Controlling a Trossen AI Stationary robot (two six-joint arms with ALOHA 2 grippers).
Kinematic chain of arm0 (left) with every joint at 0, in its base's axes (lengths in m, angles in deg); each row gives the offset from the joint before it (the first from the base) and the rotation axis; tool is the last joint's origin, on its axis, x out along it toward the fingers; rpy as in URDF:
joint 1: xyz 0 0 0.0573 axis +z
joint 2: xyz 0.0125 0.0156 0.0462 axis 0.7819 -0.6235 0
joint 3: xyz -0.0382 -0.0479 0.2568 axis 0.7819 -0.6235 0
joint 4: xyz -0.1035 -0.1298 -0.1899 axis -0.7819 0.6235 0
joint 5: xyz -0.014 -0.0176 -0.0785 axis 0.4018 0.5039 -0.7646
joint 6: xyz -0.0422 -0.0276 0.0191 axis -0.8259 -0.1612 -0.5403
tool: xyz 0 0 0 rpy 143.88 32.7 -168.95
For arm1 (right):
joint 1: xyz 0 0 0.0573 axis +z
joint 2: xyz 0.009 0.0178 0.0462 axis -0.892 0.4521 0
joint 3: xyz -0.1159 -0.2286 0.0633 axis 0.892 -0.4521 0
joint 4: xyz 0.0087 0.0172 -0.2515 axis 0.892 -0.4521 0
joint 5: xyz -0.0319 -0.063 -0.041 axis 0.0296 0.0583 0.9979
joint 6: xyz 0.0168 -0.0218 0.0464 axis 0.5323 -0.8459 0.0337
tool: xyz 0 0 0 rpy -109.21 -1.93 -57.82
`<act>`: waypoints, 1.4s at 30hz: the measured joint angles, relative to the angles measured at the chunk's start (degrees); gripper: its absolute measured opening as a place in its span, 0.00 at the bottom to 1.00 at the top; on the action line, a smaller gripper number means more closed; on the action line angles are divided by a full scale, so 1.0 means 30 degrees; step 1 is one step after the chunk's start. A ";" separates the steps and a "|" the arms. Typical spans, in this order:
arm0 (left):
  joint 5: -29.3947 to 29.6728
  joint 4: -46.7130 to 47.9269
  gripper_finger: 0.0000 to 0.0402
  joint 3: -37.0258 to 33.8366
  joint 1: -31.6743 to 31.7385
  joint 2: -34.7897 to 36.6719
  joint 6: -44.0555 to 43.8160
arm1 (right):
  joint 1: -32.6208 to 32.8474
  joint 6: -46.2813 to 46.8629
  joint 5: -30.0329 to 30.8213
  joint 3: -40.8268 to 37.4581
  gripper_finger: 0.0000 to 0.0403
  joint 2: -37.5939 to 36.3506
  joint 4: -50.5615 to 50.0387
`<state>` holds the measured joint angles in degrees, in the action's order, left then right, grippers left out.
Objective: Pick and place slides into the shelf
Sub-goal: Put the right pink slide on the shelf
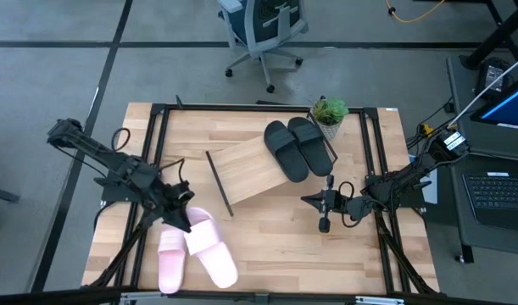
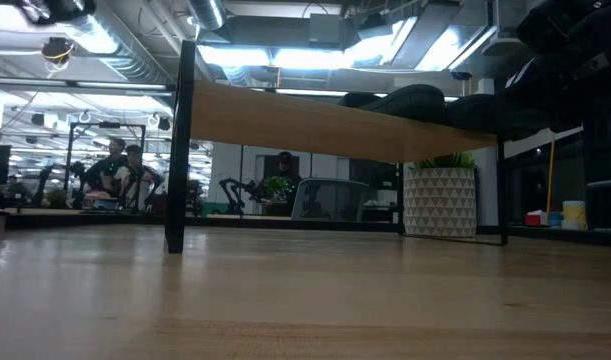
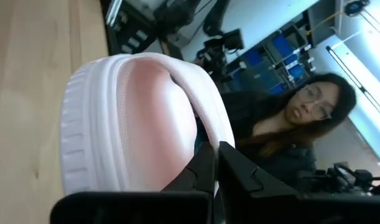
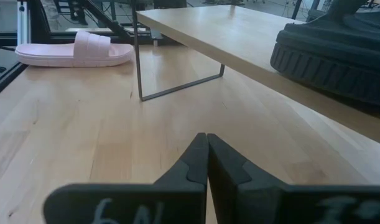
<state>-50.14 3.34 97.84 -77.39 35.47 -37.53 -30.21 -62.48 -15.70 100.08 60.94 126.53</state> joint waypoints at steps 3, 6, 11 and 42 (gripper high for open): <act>0.0249 0.0859 0.00 0.1097 0.0329 0.0000 0.0649 | 0.0007 0.0000 0.0000 0.0000 0.02 0.0000 0.0000; 0.0517 0.2690 0.00 0.2359 0.0950 0.0000 0.1018 | 0.0001 0.0000 -0.0007 0.0000 0.02 0.0000 0.0001; 0.0870 0.5447 0.00 0.4367 0.2405 -0.0233 0.1942 | 0.0003 0.0000 -0.0003 0.0000 0.02 0.0000 0.0007; -0.8316 0.6375 0.00 0.7006 1.1449 -0.3420 0.5036 | 0.0000 -0.0036 0.0000 0.0000 0.02 0.0000 0.0007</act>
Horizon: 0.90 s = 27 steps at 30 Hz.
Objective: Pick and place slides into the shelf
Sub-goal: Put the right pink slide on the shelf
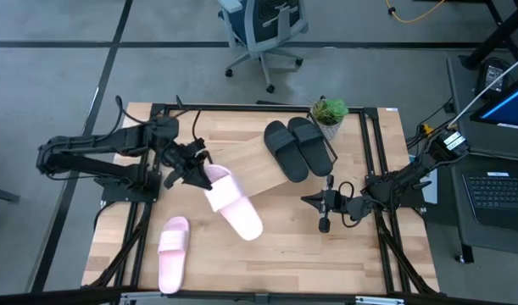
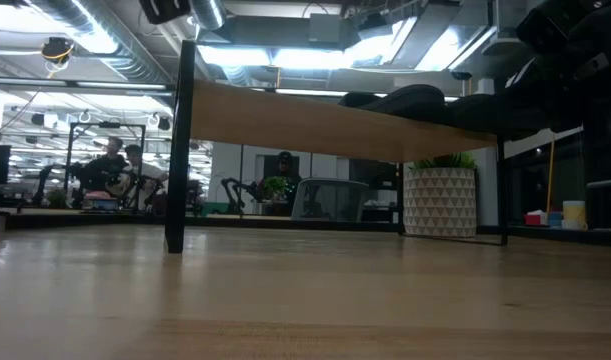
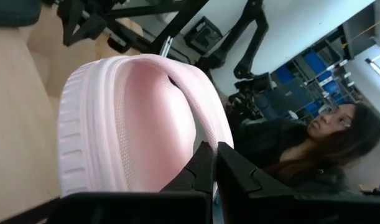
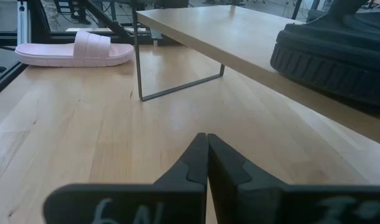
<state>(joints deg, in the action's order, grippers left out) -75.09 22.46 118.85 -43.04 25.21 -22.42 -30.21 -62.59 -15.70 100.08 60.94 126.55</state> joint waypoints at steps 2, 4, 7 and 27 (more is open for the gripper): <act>-0.0732 -0.0445 0.00 0.0000 0.0581 -0.0161 0.0022 | 0.0001 0.0006 0.0000 0.0000 0.02 0.0000 0.0000; -0.1479 -0.0939 0.00 0.0007 0.1123 -0.0384 0.0033 | 0.0002 -0.0011 0.0000 0.0000 0.02 0.0000 0.0000; -0.2253 -0.1219 0.00 0.0007 0.1930 -0.0682 0.0033 | 0.0000 0.0000 0.0000 0.0000 0.02 0.0000 0.0000; -0.7372 -0.3830 0.00 0.0022 0.6939 -0.3336 0.0277 | 0.0000 0.0007 0.0000 0.0000 0.02 0.0000 0.0000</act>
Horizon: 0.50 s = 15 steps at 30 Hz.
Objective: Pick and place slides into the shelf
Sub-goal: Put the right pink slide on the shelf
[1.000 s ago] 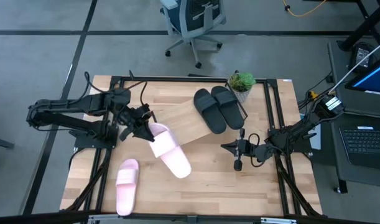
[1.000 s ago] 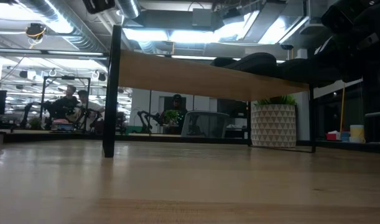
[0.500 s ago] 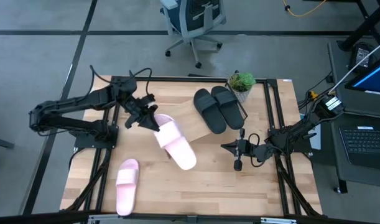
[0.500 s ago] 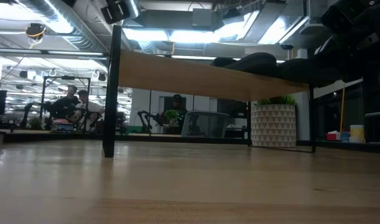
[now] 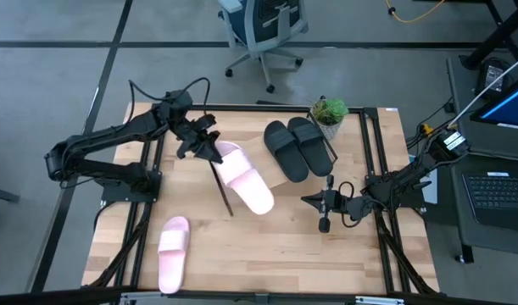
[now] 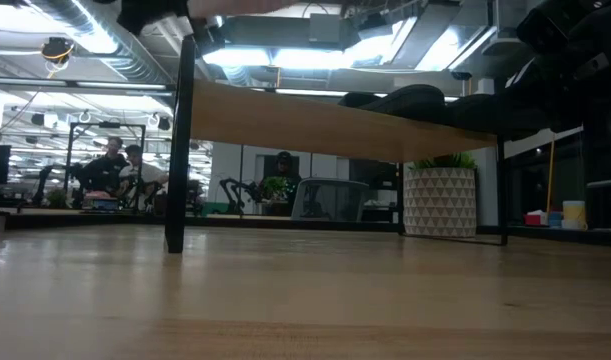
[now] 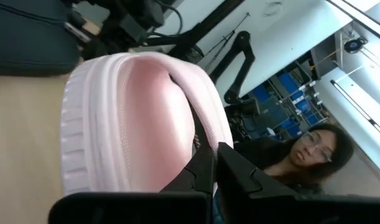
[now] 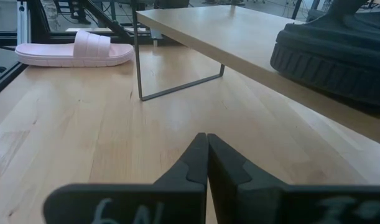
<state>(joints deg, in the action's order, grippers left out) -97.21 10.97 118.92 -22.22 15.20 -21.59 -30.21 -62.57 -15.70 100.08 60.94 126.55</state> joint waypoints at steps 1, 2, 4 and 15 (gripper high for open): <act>-0.0027 0.0014 0.00 0.0000 0.0181 -0.0136 0.0197 | 0.0000 0.0008 0.0000 0.0000 0.02 0.0000 -0.0007; -0.0027 0.0010 0.00 0.0000 0.0356 -0.0286 0.0375 | 0.0003 0.0015 0.0003 0.0000 0.02 0.0000 -0.0004; -0.0142 -0.0107 0.00 0.0000 0.0583 -0.0672 0.0610 | 0.0004 0.0011 0.0000 0.0000 0.02 0.0000 0.0000; -0.0800 -0.3121 0.00 0.0000 0.1436 -0.3648 0.0580 | 0.0000 0.0087 0.0007 0.0000 0.02 0.0000 -0.0007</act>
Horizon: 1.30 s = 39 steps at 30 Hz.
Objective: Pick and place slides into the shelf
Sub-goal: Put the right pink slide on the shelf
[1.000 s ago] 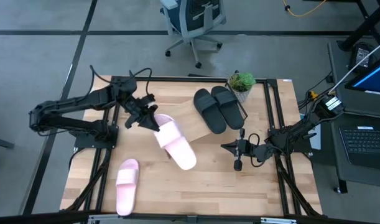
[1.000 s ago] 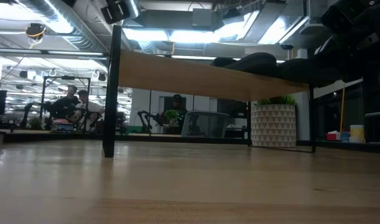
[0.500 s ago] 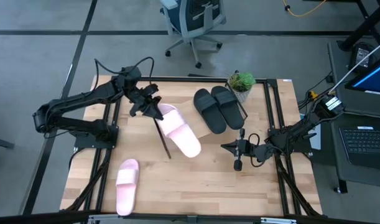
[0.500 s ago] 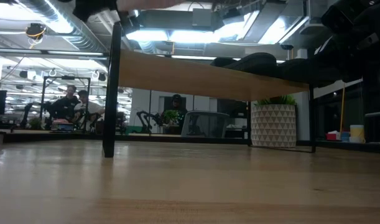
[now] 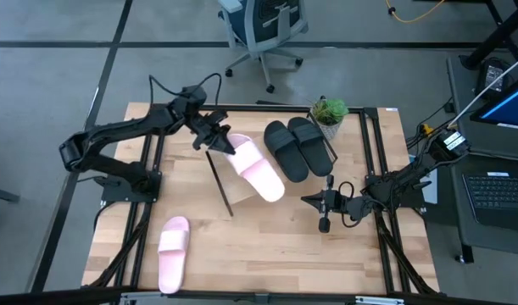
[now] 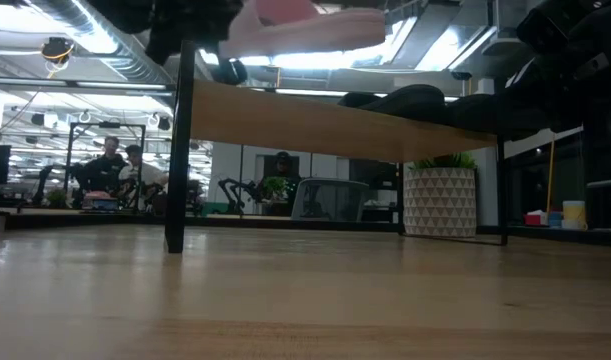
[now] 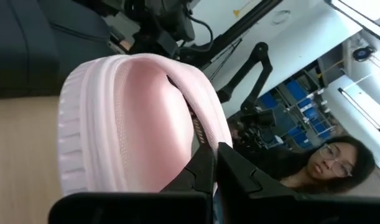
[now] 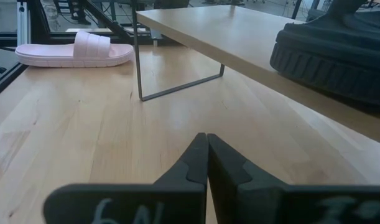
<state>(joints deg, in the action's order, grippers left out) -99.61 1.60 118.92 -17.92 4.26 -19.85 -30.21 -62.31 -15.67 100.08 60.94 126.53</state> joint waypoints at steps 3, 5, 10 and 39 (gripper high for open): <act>-0.0753 -0.0946 0.00 0.0000 0.0291 -0.0776 -0.0797 | 0.0001 0.0000 0.0000 -0.0006 0.02 0.0000 0.0000; -0.0934 -0.1183 0.00 0.0000 0.0450 -0.1177 -0.1066 | 0.0003 0.0000 0.0000 -0.0004 0.02 0.0000 0.0003; -0.1071 -0.1235 0.00 0.0219 0.0983 -0.1966 -0.1319 | 0.0000 -0.0015 0.0000 -0.0003 0.02 -0.0003 0.0002; -0.2679 0.0072 0.00 0.2863 0.0730 -0.4867 -0.1162 | 0.0005 0.0420 -0.0993 0.0000 0.02 0.0007 -0.0459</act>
<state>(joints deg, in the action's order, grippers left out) -107.64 1.82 127.51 -15.73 -10.34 -23.33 -30.20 -61.05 -18.65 100.08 60.97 125.15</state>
